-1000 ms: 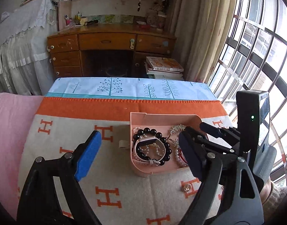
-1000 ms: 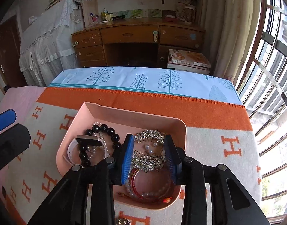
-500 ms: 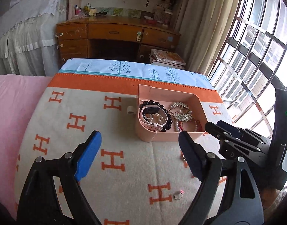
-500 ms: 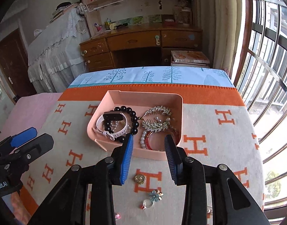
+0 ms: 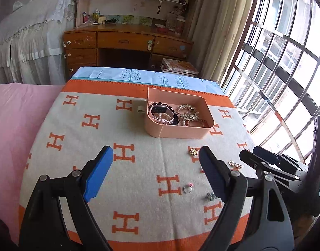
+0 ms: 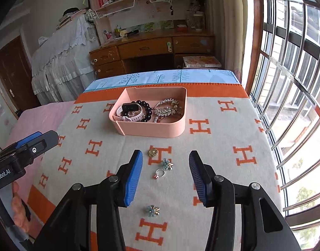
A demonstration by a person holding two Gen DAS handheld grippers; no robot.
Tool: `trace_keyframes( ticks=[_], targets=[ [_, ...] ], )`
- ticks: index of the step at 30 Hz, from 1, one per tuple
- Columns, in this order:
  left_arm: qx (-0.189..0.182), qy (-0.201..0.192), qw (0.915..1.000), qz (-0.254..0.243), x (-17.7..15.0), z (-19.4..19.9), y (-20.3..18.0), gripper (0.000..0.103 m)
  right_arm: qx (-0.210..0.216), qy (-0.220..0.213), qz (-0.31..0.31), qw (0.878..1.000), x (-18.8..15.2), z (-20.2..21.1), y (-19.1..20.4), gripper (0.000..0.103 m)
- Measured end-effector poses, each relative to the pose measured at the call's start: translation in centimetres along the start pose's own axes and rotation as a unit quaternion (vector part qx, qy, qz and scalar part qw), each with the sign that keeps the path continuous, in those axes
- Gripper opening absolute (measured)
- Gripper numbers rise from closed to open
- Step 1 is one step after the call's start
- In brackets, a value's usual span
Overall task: Organize jewelry
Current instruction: 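Open both tools and withdraw them from the pink box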
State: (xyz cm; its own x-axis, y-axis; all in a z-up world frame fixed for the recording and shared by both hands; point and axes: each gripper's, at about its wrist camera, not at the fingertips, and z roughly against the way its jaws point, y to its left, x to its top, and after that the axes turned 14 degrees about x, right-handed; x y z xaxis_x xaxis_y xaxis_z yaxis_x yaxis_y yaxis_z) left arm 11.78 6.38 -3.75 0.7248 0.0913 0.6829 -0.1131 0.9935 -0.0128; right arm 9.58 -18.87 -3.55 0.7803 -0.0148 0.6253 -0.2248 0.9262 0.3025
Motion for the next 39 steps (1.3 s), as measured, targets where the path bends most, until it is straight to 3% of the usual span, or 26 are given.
trace_keyframes(
  ticks=[6, 10, 20, 28, 39],
  targets=[
    [-0.016, -0.01, 0.9997, -0.015, -1.0, 3.5, -0.9, 0.083, 0.004, -0.003, -0.002, 1.0, -2.6, 4.4, 1.2, 0.048],
    [-0.027, -0.017, 0.9991, -0.027, -1.6, 5.6, -1.6, 0.083, 0.01, -0.014, 0.001, 1.0, -4.0, 7.6, 2.5, 0.06],
    [-0.043, -0.033, 0.9973, -0.049, -3.2, 9.0, -3.1, 0.083, 0.007, -0.029, 0.028, 0.999, -6.3, 13.2, 5.2, 0.066],
    [-0.047, -0.022, 0.9968, -0.062, -4.5, 9.0, -3.9, 0.083, -0.011, -0.028, 0.03, 0.999, -8.4, 15.1, 5.1, 0.067],
    [-0.056, 0.017, 0.9938, -0.094, -7.8, 5.1, -5.3, 0.083, -0.043, 0.005, -0.015, 0.999, -10.0, 13.2, 0.6, 0.069]
  ],
)
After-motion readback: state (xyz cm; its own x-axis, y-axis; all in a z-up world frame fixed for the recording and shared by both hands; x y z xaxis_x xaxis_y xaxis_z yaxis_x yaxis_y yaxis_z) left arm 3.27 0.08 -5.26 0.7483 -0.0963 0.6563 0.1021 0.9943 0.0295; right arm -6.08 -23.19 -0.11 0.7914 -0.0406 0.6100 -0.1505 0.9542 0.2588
